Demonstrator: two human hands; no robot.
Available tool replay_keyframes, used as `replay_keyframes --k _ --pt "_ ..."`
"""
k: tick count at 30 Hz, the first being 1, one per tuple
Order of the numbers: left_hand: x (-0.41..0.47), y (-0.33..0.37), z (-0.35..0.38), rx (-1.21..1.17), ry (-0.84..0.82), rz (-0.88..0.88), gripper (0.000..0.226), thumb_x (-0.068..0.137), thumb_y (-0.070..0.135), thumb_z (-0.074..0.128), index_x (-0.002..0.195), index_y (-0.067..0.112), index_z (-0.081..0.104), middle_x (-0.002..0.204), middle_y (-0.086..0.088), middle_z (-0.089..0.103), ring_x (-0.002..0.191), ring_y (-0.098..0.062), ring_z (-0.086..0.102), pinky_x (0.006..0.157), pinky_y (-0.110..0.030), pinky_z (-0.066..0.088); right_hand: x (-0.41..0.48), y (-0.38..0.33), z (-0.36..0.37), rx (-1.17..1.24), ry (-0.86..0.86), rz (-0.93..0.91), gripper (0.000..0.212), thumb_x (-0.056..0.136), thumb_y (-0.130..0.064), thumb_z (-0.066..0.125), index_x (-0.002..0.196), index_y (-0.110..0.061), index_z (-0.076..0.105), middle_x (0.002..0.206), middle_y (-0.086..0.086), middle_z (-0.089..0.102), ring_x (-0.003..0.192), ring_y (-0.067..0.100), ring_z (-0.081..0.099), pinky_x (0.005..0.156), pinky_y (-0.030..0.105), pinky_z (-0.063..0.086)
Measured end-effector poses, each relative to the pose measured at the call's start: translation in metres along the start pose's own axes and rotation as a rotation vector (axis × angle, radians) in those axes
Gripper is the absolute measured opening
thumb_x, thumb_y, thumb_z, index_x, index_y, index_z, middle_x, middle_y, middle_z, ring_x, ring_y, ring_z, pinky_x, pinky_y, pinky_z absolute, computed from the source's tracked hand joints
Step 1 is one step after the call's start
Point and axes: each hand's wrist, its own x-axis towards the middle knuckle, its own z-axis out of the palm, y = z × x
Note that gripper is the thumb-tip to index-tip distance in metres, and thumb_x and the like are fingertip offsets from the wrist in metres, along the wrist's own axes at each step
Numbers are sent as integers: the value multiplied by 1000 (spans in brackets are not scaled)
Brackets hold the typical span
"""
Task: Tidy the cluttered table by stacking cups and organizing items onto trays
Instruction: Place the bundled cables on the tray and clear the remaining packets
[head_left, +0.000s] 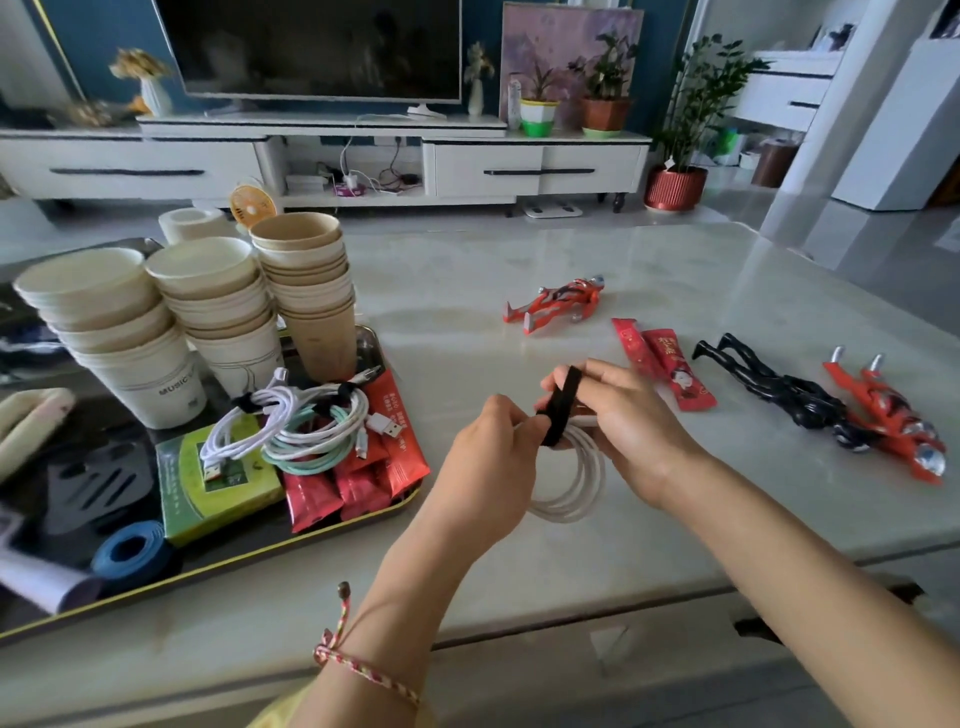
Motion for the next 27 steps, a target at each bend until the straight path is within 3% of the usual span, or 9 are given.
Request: replay_keyframes --k 2,5,9,12,15,18,20,23,27 --pt "-1 1 4 6 -15 3 26 97 30 42 72 23 39 67 7 47 52 -6 39 43 -12 33 -3 2 -3 14 12 47 21 95 -16 50 79 -10 61 66 3 64 58 15 60 52 25 50" --pt "-1 -3 9 23 7 31 23 97 29 41 77 20 41 65 6 46 51 -7 39 43 -14 33 -8 5 -6 -126 17 -97 17 91 -21 57 80 -10 65 71 1 67 62 7 62 58 17 50" --pt "0 -4 11 51 35 129 18 98 21 39 106 15 55 62 10 44 51 -7 41 46 -13 32 -16 7 -13 -220 47 -260 12 80 -19 69 81 -8 65 75 3 65 69 6 58 71 18 48" --pt "-1 -1 11 81 55 178 22 98 16 41 105 13 62 61 15 45 55 -7 43 52 -12 33 -21 7 -19 -198 90 -254 18 75 -20 74 75 -13 58 71 1 55 64 5 48 64 15 41" --pt "-3 0 14 75 94 180 22 98 16 42 103 10 62 63 12 47 58 -11 45 54 -21 29 -29 2 -22 -328 14 -279 5 80 -15 70 79 -11 67 78 5 61 68 5 49 62 7 36" --pt "-3 1 14 83 134 172 24 98 17 41 100 7 63 67 -1 52 64 -23 45 54 -28 24 -32 -1 -26 -498 -100 -281 39 82 8 55 95 -27 68 96 -2 55 86 1 47 73 3 32" --pt "-2 1 13 92 156 165 25 98 18 40 100 8 64 71 -5 55 65 -23 46 53 -29 25 -36 -3 -25 -520 -137 -255 44 82 7 51 99 -31 67 104 -8 51 100 0 44 80 1 29" --pt "-3 2 12 86 157 169 26 98 19 40 101 9 64 69 -2 56 64 -22 47 53 -24 30 -40 -4 -19 -483 -81 -350 19 90 -10 55 94 -22 69 93 -11 56 99 2 49 82 6 33" --pt "-5 5 17 72 143 186 24 98 20 41 101 14 64 60 6 48 56 -15 43 50 -20 29 -40 -3 -17 -372 102 -367 19 91 -12 55 79 -14 70 87 11 66 82 16 57 78 20 42"
